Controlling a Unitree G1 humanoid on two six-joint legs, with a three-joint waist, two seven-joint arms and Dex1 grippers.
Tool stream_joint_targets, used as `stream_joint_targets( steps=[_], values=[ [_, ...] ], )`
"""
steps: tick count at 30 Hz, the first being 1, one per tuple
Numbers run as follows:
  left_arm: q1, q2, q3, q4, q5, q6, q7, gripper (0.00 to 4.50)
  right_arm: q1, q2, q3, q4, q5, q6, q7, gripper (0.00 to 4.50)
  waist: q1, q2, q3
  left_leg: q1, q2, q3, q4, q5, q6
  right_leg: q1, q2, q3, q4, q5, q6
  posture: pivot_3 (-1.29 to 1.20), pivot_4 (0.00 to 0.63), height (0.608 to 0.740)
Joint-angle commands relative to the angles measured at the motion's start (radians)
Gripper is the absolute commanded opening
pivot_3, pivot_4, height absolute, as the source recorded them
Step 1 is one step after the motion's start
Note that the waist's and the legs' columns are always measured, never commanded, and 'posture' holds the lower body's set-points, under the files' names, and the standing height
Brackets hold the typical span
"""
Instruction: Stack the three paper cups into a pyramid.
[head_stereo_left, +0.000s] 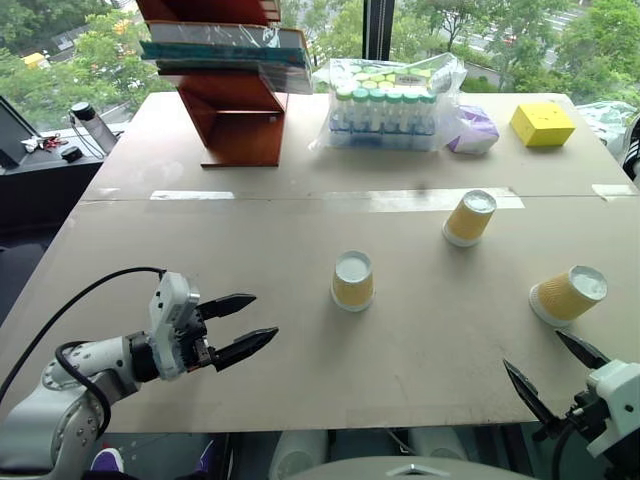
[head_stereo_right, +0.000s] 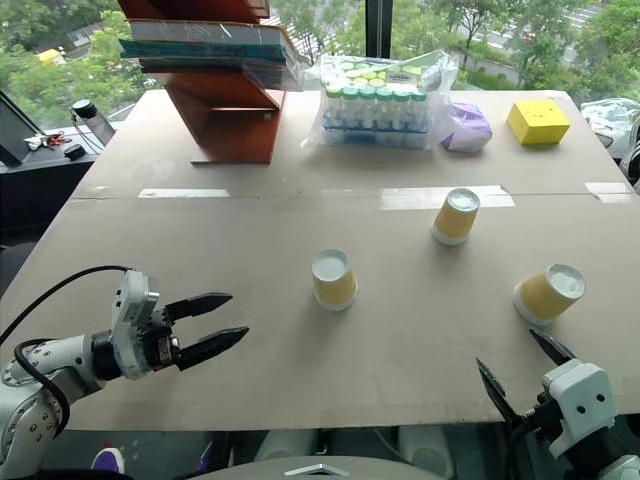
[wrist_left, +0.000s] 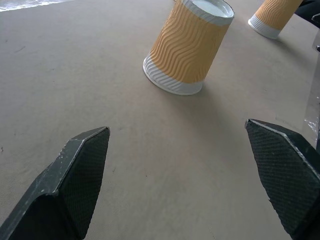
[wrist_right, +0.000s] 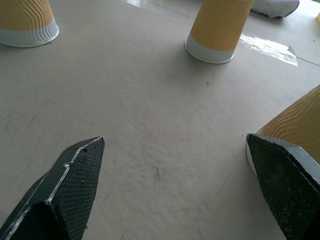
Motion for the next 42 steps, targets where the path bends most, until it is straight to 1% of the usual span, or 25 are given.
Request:
stream_joint_targets(
  steps=[1,6,8,10,11,13,17,21,25,28,31,33,42],
  values=[
    [-0.042,0.015,-0.017,-0.014,-0.016,0.000,-0.005,4.45,-0.014,0.003,0.007,-0.002,0.002,-0.043,0.000,4.50,0.001,0.000,0.000,0.000,0.000,0.000,0.000,0.000,0.000,0.000,0.000,0.000,0.000,0.000,0.000,0.00,0.150,0.740],
    [-0.178,0.011,-0.156,0.007,0.045,-0.029,-0.004,4.45,-0.070,-0.025,0.093,-0.003,0.001,-0.057,0.025,4.50,0.014,0.000,0.000,0.001,-0.001,0.000,0.001,0.000,0.000,0.001,0.004,-0.002,-0.001,0.000,0.000,0.00,0.150,0.740],
    [-0.261,-0.010,-0.216,0.034,0.062,-0.040,0.000,4.45,-0.103,-0.063,0.112,-0.003,0.007,-0.063,0.056,4.50,0.016,0.000,0.000,0.001,-0.001,0.001,0.001,0.000,0.000,0.002,0.005,-0.002,0.000,0.000,0.000,0.00,0.150,0.740],
    [-0.343,-0.026,-0.294,0.079,0.122,-0.073,0.000,4.45,-0.129,-0.092,0.124,-0.029,0.056,-0.018,0.068,4.50,0.019,-0.001,0.000,0.001,-0.001,0.002,0.001,0.000,0.000,0.002,0.005,-0.002,0.000,0.000,0.000,0.00,0.150,0.740],
    [-0.374,-0.034,-0.320,0.104,0.141,-0.088,-0.008,4.45,-0.135,-0.106,0.134,-0.043,0.056,-0.012,0.072,4.50,0.020,-0.001,0.000,0.001,-0.002,0.001,0.002,0.000,0.000,0.002,0.006,-0.002,0.000,0.000,0.000,0.00,0.150,0.740],
    [-0.443,-0.062,-0.367,0.159,0.168,-0.099,-0.004,4.45,-0.131,-0.134,0.154,-0.072,0.064,0.003,0.087,4.50,0.020,0.000,0.000,0.002,-0.003,0.001,0.002,0.000,0.000,0.003,0.006,-0.002,0.000,0.001,0.000,0.00,0.150,0.740],
    [-0.557,-0.116,-0.443,0.232,0.197,-0.113,-0.024,4.45,-0.101,-0.171,0.155,-0.144,0.108,0.046,0.092,4.50,0.021,-0.001,0.000,0.001,-0.004,0.000,0.002,0.000,0.000,0.002,0.008,-0.002,0.001,0.002,0.004,0.00,0.150,0.740],
    [-0.626,-0.163,-0.520,0.312,0.255,-0.180,-0.055,4.45,-0.037,-0.147,0.190,-0.180,0.069,0.027,0.063,4.50,0.020,-0.001,0.000,0.001,-0.004,0.000,0.002,0.000,0.000,0.002,0.009,-0.002,0.001,0.002,0.004,0.00,0.150,0.740],
    [-0.681,-0.198,-0.552,0.367,0.283,-0.213,-0.069,4.45,0.000,-0.120,0.210,-0.206,0.035,0.020,0.027,4.50,0.018,-0.001,0.000,0.001,-0.004,0.000,0.003,0.000,0.000,0.002,0.010,-0.001,0.001,0.002,0.004,0.00,0.150,0.740],
    [-0.714,-0.212,-0.571,0.407,0.304,-0.246,-0.099,4.45,-0.004,-0.105,0.228,-0.212,0.006,0.022,-0.002,4.50,0.018,-0.001,0.000,0.001,-0.003,0.000,0.004,0.000,0.000,0.002,0.010,-0.001,0.001,0.002,0.003,0.00,0.150,0.740],
    [-0.741,-0.224,-0.577,0.435,0.311,-0.264,-0.122,3.69,-0.011,-0.091,0.257,-0.210,-0.023,0.022,-0.027,4.50,0.019,-0.001,0.000,0.001,-0.003,0.000,0.004,0.000,0.000,0.002,0.010,-0.002,0.001,0.002,0.003,0.00,0.150,0.740],
    [-0.749,-0.223,-0.577,0.452,0.317,-0.276,-0.135,2.80,-0.013,-0.083,0.277,-0.206,-0.042,0.020,-0.041,4.50,0.019,-0.001,0.000,0.001,-0.003,0.000,0.004,0.000,0.000,0.002,0.010,-0.001,0.001,0.002,0.004,0.00,0.150,0.740],
    [-0.791,-0.226,-0.564,0.536,0.350,-0.342,-0.166,2.80,-0.008,-0.062,0.325,-0.174,-0.091,-0.018,-0.076,4.50,0.019,-0.001,0.000,0.001,-0.003,0.000,0.005,0.000,0.000,0.002,0.010,-0.001,0.002,0.002,0.004,0.00,0.150,0.740]
  ],
)
